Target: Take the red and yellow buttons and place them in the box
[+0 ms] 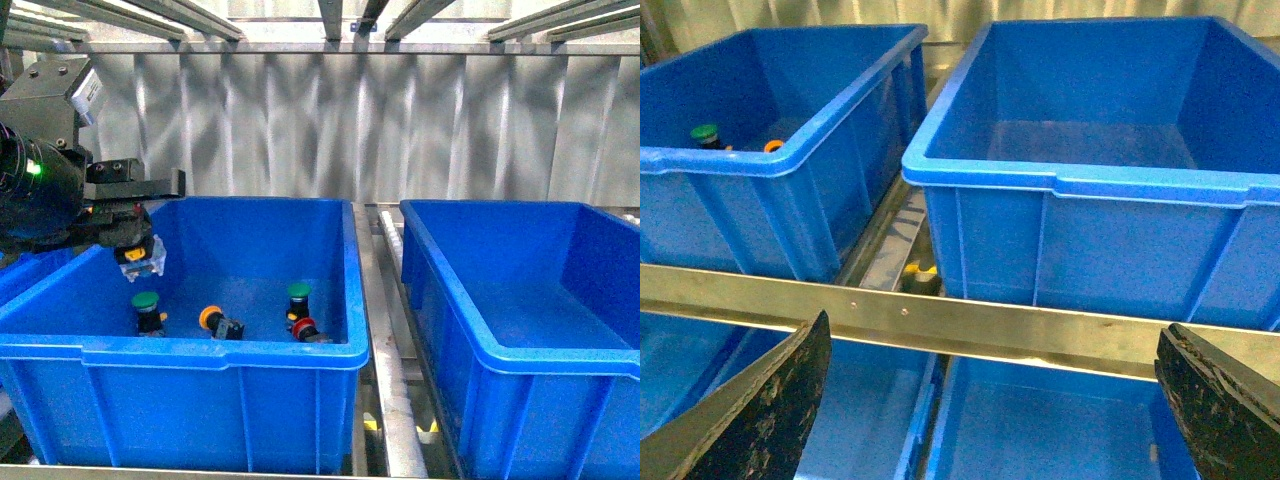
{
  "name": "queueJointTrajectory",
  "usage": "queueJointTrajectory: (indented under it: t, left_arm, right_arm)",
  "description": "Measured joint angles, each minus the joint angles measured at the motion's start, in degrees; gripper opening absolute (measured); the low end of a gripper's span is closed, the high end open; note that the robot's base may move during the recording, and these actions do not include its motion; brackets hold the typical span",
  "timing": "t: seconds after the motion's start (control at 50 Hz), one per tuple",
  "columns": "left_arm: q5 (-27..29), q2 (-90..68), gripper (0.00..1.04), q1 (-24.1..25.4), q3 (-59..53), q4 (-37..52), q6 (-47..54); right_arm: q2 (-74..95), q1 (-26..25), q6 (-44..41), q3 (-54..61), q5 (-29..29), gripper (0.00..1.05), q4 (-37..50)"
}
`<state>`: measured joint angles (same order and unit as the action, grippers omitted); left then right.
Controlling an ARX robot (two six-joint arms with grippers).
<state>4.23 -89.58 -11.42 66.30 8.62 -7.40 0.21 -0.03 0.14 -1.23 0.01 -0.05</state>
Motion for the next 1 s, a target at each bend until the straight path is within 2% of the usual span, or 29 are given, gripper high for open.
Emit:
queueJointTrajectory:
  t: [0.18,0.24,0.34,0.46,0.62,0.74,1.0]
  left_arm:
    - [-17.4,-4.7,0.32,-1.4,1.6,14.6,-13.5]
    - [-21.3,-6.7,0.32,-2.7,3.0,18.0,-18.1]
    - [-26.7,-9.3,0.32,-5.4,5.4,19.9,-23.7]
    - [-32.9,-12.3,0.32,-10.3,8.0,19.4,-25.6]
    - [-38.8,-14.7,0.32,-15.0,9.9,20.3,-27.2]
    - [-41.6,-15.5,0.32,-16.5,10.9,21.8,-27.8]
    - [-42.8,-18.2,0.32,-18.1,12.9,23.5,-28.5]
  right_arm:
    - [0.0,0.0,0.0,0.0,0.0,0.98,0.0]
    - [0.0,0.0,0.0,0.0,0.0,0.98,0.0]
    - [0.0,0.0,0.0,0.0,0.0,0.98,0.0]
    - [0.0,0.0,0.0,0.0,0.0,0.98,0.0]
    - [0.0,0.0,0.0,0.0,0.0,0.98,0.0]
    - [0.0,0.0,0.0,0.0,0.0,0.98,0.0]
    - [0.0,0.0,0.0,0.0,0.0,0.98,0.0]
